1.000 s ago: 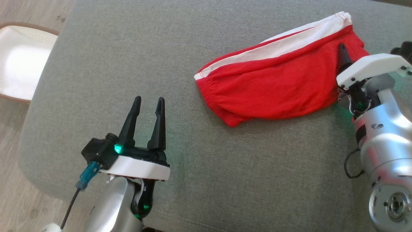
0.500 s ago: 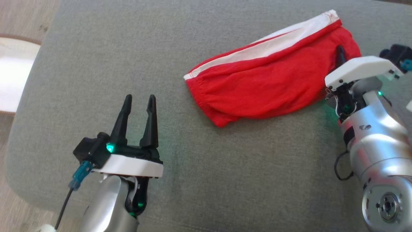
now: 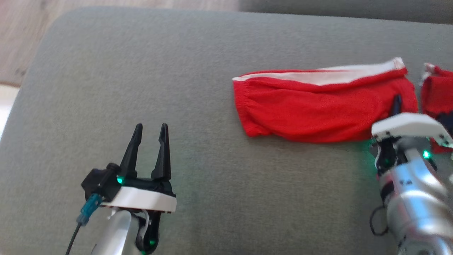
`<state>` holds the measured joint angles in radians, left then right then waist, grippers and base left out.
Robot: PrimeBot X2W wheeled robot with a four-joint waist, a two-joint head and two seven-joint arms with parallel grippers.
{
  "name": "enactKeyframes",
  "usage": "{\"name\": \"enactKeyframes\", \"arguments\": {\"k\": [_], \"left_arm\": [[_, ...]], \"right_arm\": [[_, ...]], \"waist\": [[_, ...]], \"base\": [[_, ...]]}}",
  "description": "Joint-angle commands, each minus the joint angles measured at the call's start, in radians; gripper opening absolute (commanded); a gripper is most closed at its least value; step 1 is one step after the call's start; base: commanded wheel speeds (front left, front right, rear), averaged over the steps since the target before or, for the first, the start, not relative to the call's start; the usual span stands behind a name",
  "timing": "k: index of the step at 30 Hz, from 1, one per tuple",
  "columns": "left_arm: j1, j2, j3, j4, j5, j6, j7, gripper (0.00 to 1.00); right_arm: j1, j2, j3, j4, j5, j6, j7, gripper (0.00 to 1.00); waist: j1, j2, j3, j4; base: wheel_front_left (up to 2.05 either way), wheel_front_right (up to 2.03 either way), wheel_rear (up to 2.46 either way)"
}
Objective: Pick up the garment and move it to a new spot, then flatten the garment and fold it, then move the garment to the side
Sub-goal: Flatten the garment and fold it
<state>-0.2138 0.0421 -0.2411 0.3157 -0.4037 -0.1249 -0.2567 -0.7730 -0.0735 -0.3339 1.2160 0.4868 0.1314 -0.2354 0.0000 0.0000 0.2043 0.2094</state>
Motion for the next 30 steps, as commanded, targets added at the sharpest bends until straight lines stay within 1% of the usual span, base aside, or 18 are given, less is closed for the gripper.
{"name": "enactKeyframes", "arguments": {"k": [1, 9, 13, 17, 27, 30], "left_arm": [[-0.007, 0.008, 0.04, -0.033, 0.011, -0.006, -0.005, 1.0], [0.022, 0.011, 0.048, -0.038, 0.024, -0.006, -0.005, 1.0], [0.033, 0.011, 0.048, -0.042, 0.024, -0.006, -0.005, 1.0], [0.038, 0.01, 0.045, -0.04, 0.022, -0.006, -0.005, 1.0], [0.028, 0.01, 0.036, -0.029, 0.014, -0.006, -0.005, 1.0], [0.03, 0.009, 0.031, -0.024, 0.011, -0.006, -0.005, 1.0]], "right_arm": [[0.023, 0.016, 0.016, -0.06, 0.014, -0.001, -0.017, 0.0], [0.194, 0.021, -0.007, -0.228, 0.079, -0.001, -0.025, 0.0], [0.242, 0.023, 0.011, -0.278, 0.119, -0.001, -0.025, 0.0], [0.253, 0.023, 0.055, -0.303, 0.159, -0.001, -0.025, 0.0], [0.228, 0.023, 0.141, -0.34, 0.183, -0.001, -0.025, 0.0], [0.216, 0.023, 0.194, -0.356, 0.206, -0.001, -0.018, 0.0]], "waist": [[0.0, 0.0, -0.028, -0.036], [0.0, 0.0, -0.058, -0.073], [0.0, 0.0, -0.058, -0.081], [0.0, 0.0, -0.055, -0.085], [0.0, 0.0, -0.06, -0.071], [0.0, 0.0, -0.069, -0.063]], "base": [[0.0, 0.0, 0.0], [0.0, 0.0, 0.0], [0.0, 0.0, 0.0], [0.0, 0.0, 0.0], [0.0, 0.0, 0.0], [0.0, 0.0, 0.0]]}}
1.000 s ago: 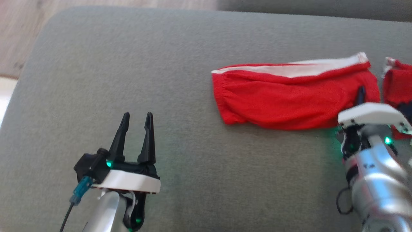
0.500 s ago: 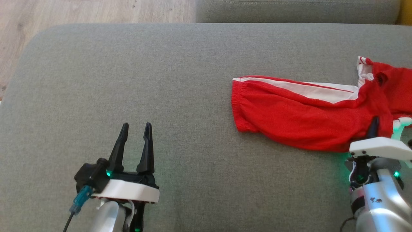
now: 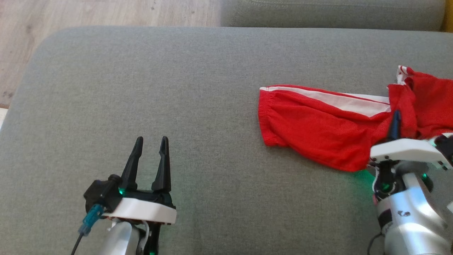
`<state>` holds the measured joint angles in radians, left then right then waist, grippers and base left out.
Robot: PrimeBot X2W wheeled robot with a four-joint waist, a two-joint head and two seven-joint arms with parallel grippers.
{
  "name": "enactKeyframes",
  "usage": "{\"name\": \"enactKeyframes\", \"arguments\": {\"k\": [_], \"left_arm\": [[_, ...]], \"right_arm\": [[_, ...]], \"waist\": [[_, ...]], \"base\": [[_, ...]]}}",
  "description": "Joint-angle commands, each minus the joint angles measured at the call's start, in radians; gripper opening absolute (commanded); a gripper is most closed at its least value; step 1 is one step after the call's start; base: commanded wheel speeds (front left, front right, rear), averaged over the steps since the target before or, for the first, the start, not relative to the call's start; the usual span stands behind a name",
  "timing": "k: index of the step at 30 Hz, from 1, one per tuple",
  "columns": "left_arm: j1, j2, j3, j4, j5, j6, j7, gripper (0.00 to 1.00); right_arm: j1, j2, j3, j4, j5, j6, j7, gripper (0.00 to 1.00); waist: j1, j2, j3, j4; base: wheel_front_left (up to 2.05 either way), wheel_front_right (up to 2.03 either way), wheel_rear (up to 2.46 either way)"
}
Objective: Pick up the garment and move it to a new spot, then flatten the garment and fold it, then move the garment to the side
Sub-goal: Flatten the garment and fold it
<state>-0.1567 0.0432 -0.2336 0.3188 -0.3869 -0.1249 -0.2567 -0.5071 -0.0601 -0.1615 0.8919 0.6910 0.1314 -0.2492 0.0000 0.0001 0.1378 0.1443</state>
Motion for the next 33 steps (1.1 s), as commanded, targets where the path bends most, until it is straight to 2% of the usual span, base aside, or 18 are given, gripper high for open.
{"name": "enactKeyframes", "arguments": {"k": [1, 10, 14, 20, 26, 27, 28, 33], "left_arm": [[-0.026, 0.008, 0.023, -0.026, -0.006, -0.006, -0.005, 1.0], [-0.015, 0.008, 0.011, -0.016, -0.006, -0.006, -0.005, 1.0], [-0.015, 0.007, 0.005, -0.012, -0.002, -0.006, -0.005, 1.0], [-0.017, 0.007, 0.001, -0.006, -0.003, -0.006, -0.005, 1.0], [-0.015, 0.007, 0.001, -0.003, -0.008, -0.006, -0.005, 1.0], [-0.015, 0.007, 0.001, -0.003, -0.009, -0.006, -0.005, 1.0], [-0.015, 0.007, 0.001, -0.002, -0.01, -0.006, -0.005, 1.0], [-0.015, 0.007, 0.009, 0.001, -0.01, -0.006, -0.005, 1.0]], "right_arm": [[-0.052, 0.01, 0.045, -0.039, 0.015, -0.001, -0.001, 0.0], [-0.056, 0.01, 0.34, -0.133, 0.188, -0.001, -0.002, 0.0], [-0.074, 0.01, 0.471, -0.144, 0.222, -0.001, -0.007, 0.0], [-0.099, 0.01, 0.638, -0.117, 0.257, -0.001, -0.01, 0.0], [-0.117, 0.01, 0.762, -0.03, 0.289, -0.001, -0.011, 0.0], [-0.12, 0.01, 0.787, -0.01, 0.287, -0.001, -0.01, 0.36], [-0.121, 0.01, 0.81, 0.006, 0.29, -0.001, -0.005, 1.0], [-0.115, 0.01, 0.916, 0.009, 0.316, -0.001, 0.025, 1.0]], "waist": [[0.0, -0.0001, -0.006, 0.005], [0.0, -0.0001, -0.033, 0.04], [0.0, -0.0001, -0.034, 0.065], [0.0, -0.0001, -0.026, 0.103], [0.0, -0.0001, -0.019, 0.126], [0.0, -0.0001, -0.018, 0.128], [0.0, -0.0001, -0.018, 0.129], [0.0, -0.0001, -0.019, 0.123]], "base": [[0.0, 0.0, 0.0], [0.0, 0.0, 0.0], [0.0, 0.0, 0.0], [0.0, 0.0, 0.0], [0.0, 0.0, 0.0], [0.0, 0.0, 0.0], [0.0, 0.0, 0.0], [0.0, 0.0, 0.0]]}}
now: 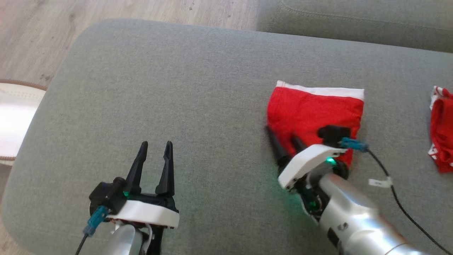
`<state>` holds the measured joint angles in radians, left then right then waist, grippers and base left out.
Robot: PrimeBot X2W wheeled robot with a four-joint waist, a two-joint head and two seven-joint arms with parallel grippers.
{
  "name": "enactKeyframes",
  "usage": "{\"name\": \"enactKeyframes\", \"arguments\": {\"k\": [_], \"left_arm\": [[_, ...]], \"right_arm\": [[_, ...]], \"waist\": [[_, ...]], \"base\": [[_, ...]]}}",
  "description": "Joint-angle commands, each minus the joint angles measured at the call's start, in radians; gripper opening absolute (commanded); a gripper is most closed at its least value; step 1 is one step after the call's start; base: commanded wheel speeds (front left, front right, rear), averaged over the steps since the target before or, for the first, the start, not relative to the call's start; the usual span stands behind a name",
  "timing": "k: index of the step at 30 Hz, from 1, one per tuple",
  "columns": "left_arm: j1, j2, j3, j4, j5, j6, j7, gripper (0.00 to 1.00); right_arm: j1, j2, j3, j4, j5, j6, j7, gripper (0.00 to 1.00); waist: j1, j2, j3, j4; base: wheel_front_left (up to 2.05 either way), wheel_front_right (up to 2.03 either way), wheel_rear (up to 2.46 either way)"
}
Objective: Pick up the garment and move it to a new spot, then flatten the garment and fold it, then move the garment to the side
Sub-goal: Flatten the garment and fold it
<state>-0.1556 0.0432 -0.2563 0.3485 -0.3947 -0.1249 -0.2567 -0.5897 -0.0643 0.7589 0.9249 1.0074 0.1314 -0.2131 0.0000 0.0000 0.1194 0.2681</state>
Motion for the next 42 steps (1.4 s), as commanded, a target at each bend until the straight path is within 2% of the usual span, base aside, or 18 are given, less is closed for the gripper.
{"name": "enactKeyframes", "arguments": {"k": [1, 5, 8, 12, 15, 18, 20, 24, 30, 36, 42], "left_arm": [[-0.017, 0.007, 0.035, -0.028, -0.003, -0.006, -0.005, 1.0], [-0.021, 0.007, 0.04, -0.027, -0.001, -0.006, -0.005, 1.0], [-0.023, 0.007, 0.043, -0.03, 0.0, -0.006, -0.005, 1.0], [-0.026, 0.007, 0.054, -0.038, 0.004, -0.006, -0.005, 1.0], [-0.029, 0.007, 0.065, -0.061, -0.001, -0.006, -0.005, 1.0], [-0.03, 0.007, 0.074, -0.091, -0.005, -0.006, -0.005, 1.0], [-0.031, 0.007, 0.08, -0.114, -0.008, -0.006, -0.005, 1.0], [-0.03, 0.007, 0.085, -0.16, -0.008, -0.006, -0.005, 1.0], [-0.019, 0.007, 0.071, -0.192, -0.006, -0.006, -0.005, 1.0], [-0.004, 0.007, 0.061, -0.217, -0.024, -0.006, -0.005, 1.0], [-0.006, 0.007, 0.048, -0.22, -0.023, -0.006, -0.005, 1.0]], "right_arm": [[-0.027, 0.014, 0.027, -0.034, 0.012, -0.001, 0.009, 1.0], [-0.007, 0.014, 0.137, -0.086, 0.057, -0.001, 0.074, 1.0], [-0.01, 0.014, 0.173, -0.107, 0.083, -0.001, 0.081, 1.0], [-0.032, 0.014, 0.18, -0.116, 0.082, -0.001, 0.036, 1.0], [-0.063, 0.013, 0.143, -0.081, 0.034, -0.001, -0.017, 1.0], [-0.089, -0.011, 0.066, -0.039, -0.042, -0.001, -0.044, 1.0], [-0.102, -0.04, -0.026, -0.048, -0.114, -0.001, -0.048, 1.0], [-0.032, -0.072, -0.252, -0.15, -0.318, -0.001, -0.048, 1.0], [0.185, -0.032, -0.518, -0.355, -0.571, -0.001, -0.048, 1.0], [0.336, 0.007, -0.635, -0.507, -0.697, -0.001, -0.049, 1.0], [0.378, 0.013, -0.652, -0.569, -0.745, -0.001, -0.049, 1.0]], "waist": [[0.0, 0.0, -0.002, -0.004], [0.0, 0.0, -0.011, -0.025], [0.0, 0.0, -0.017, -0.042], [0.0, 0.0, -0.023, -0.069], [0.0, 0.0, -0.025, -0.095], [0.0, 0.0, -0.027, -0.125], [0.0, 0.0, -0.026, -0.146], [0.0, 0.0, -0.025, -0.188], [0.0, 0.0, -0.033, -0.234], [0.0, 0.0, -0.032, -0.254], [0.0, 0.0, -0.017, -0.242]], "base": [[0.0, 0.0, 0.0], [0.0, 0.0, 0.0], [0.0, 0.0, 0.0], [0.0, 0.0, 0.0], [0.0, 0.0, 0.0], [0.0, 0.0, 0.0], [0.0, 0.0, 0.0], [0.0, 0.0, 0.0], [0.0, 0.0, 0.0], [0.0, 0.0, 0.0], [0.0, 0.0, 0.0]]}}
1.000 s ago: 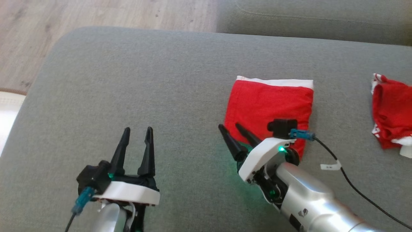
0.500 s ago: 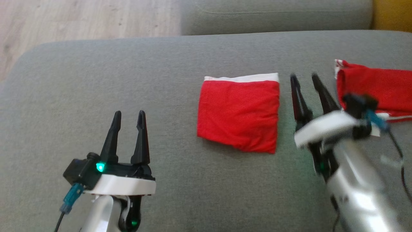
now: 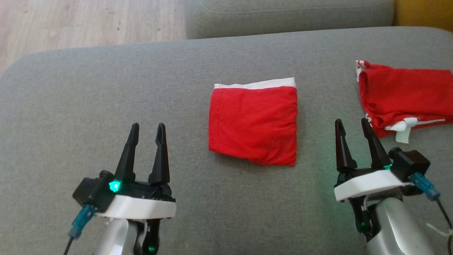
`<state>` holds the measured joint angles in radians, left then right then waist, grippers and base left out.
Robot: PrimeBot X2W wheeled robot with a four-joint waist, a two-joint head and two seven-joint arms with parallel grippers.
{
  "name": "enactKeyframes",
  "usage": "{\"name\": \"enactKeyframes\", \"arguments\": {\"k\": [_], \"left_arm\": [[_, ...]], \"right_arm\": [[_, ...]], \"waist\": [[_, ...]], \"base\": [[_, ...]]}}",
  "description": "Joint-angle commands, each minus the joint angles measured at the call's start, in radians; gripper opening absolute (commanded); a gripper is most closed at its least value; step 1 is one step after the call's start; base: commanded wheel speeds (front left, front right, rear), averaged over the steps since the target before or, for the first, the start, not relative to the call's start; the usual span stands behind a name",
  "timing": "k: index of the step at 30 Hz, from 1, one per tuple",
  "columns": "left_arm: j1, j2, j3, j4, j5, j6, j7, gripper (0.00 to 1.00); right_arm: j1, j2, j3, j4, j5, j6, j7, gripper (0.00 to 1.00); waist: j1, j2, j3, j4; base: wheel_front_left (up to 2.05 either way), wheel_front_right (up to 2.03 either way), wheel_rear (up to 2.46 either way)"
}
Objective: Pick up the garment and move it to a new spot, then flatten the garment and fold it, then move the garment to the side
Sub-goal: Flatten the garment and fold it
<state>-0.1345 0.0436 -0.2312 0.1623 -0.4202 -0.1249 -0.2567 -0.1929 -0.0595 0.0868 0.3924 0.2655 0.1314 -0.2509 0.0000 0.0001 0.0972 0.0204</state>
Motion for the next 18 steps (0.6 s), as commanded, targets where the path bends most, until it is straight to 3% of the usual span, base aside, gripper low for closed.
{"name": "enactKeyframes", "arguments": {"k": [1, 2, 3, 4, 5, 9, 18], "left_arm": [[-0.027, 0.007, 0.023, -0.033, 0.002, -0.006, -0.005, 1.0], [-0.029, 0.007, 0.02, -0.032, 0.001, -0.006, -0.005, 1.0], [-0.031, 0.007, 0.016, -0.031, 0.0, -0.006, -0.005, 1.0], [-0.032, 0.007, 0.012, -0.028, -0.001, -0.006, -0.005, 1.0], [-0.033, 0.007, 0.005, -0.024, -0.001, -0.006, -0.005, 1.0], [-0.046, 0.007, -0.019, -0.014, 0.003, -0.006, -0.005, 1.0], [-0.092, 0.007, -0.046, 0.002, -0.007, -0.006, -0.005, 1.0]], "right_arm": [[-0.019, 0.009, 0.02, -0.036, -0.003, -0.001, -0.011, 1.0], [-0.02, 0.009, 0.023, -0.043, -0.006, -0.001, -0.011, 1.0], [-0.021, 0.009, 0.026, -0.047, -0.008, -0.001, -0.009, 0.89], [-0.024, 0.009, 0.027, -0.05, -0.013, -0.001, -0.008, 0.13], [-0.027, 0.009, 0.026, -0.052, -0.017, -0.001, -0.008, 0.0], [-0.067, 0.009, 0.042, -0.049, -0.024, -0.001, 0.007, 0.0], [-0.236, 0.009, 0.062, 0.187, -0.086, -0.001, 0.038, 0.0]], "waist": [[0.0, -0.0001, 0.005, 0.006], [0.0, -0.0001, 0.009, 0.012], [0.0, -0.0001, 0.013, 0.019], [0.0, -0.0001, 0.015, 0.026], [0.0, -0.0001, 0.018, 0.035], [0.0, -0.0001, 0.047, 0.073], [0.0, -0.0001, 0.125, 0.171]], "base": [[0.0, 0.0, 0.0], [0.0, 0.0, 0.0], [0.0, 0.0, 0.0], [0.0, 0.0, 0.0], [0.0, 0.0, 0.0], [0.0, 0.0, 0.0], [0.0, 0.0, 0.0]]}}
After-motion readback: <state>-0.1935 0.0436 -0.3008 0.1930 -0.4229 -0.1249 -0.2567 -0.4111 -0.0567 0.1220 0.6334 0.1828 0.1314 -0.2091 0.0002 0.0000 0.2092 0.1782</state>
